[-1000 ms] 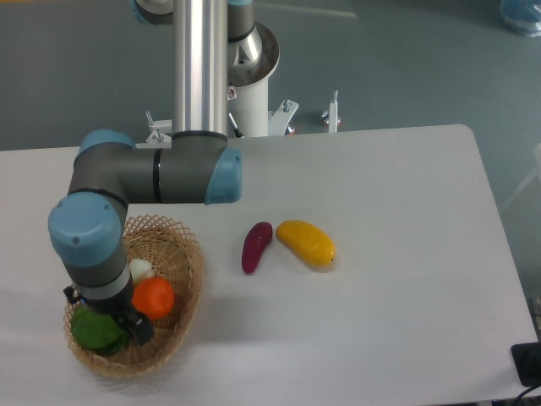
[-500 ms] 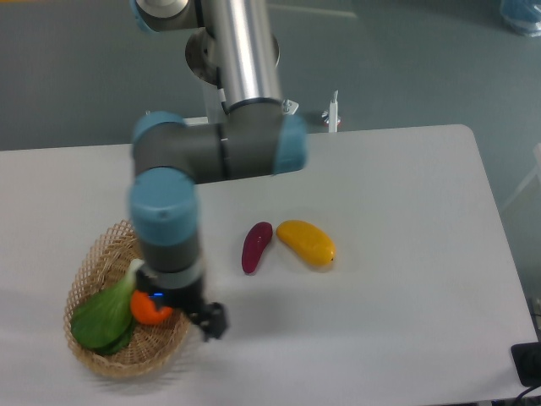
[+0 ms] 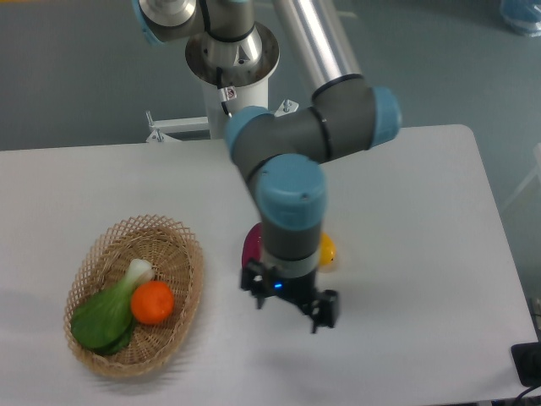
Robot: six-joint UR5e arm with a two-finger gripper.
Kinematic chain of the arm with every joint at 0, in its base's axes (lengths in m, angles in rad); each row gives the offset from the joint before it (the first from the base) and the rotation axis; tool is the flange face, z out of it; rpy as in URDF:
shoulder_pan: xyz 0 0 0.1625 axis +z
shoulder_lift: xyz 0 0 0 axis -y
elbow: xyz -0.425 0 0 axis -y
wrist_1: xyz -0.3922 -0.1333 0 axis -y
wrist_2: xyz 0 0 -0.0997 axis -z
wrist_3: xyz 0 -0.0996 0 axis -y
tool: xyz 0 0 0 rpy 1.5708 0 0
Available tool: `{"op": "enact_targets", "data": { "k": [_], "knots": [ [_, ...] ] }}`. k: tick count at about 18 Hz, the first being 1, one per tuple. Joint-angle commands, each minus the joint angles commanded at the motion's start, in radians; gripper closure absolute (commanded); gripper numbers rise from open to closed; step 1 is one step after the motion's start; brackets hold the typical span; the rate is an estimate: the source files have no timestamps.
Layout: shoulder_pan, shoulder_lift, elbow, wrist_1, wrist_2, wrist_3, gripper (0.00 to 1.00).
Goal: Place the orange in the basket
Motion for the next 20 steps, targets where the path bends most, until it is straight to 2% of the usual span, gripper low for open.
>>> {"op": "enact_targets", "data": {
  "k": [2, 9, 12, 20],
  "knots": [
    [0.051, 0.0, -0.02, 0.002, 0.009, 0.092, 0.0],
    [0.169, -0.003, -0.025, 0.0, 0.008, 0.284, 0.0],
    [0.226, 0.003, -0.023, -0.014, 0.002, 0.413, 0.0],
    [0.273, -0.012, 0.012, -0.017, -0.002, 0.479, 0.0]
  ]
}}
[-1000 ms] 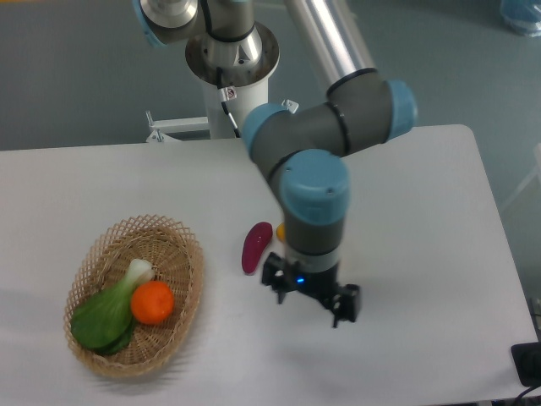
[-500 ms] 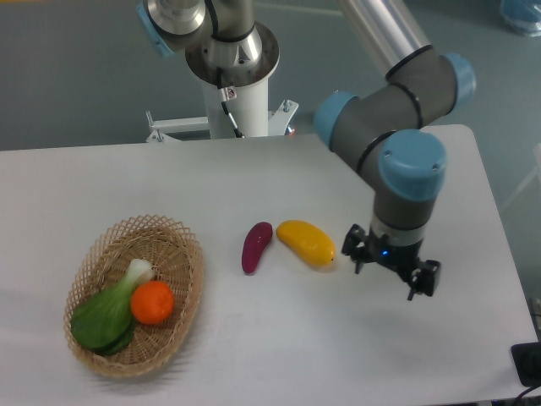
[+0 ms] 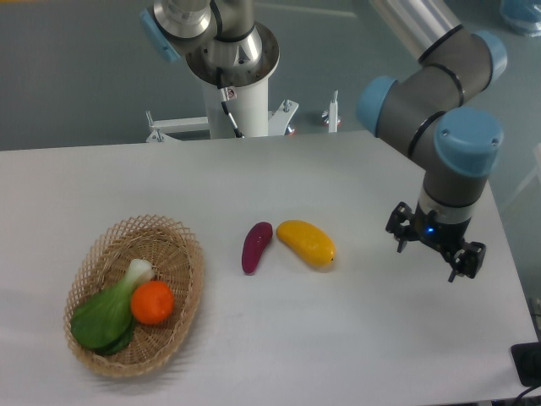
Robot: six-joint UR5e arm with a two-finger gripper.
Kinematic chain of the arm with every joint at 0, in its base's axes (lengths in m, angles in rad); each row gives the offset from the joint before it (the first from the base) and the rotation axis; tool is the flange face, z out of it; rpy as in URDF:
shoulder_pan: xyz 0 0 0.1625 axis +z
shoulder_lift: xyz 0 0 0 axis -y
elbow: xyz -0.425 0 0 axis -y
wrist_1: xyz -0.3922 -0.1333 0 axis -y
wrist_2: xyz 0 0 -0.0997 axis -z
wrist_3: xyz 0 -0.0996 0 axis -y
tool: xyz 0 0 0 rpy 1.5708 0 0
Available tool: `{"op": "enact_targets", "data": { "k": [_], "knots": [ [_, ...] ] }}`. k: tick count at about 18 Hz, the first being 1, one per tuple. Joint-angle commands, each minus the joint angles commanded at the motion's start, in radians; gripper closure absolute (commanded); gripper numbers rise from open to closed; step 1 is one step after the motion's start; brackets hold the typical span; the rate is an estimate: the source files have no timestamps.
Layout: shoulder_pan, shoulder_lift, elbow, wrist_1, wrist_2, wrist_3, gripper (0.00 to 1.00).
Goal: Place the orange in the basket
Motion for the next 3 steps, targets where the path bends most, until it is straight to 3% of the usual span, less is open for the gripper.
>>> {"op": "enact_targets", "data": {
  "k": [3],
  "knots": [
    [0.011, -0.003, 0.002, 0.002, 0.002, 0.026, 0.0]
  ]
}}
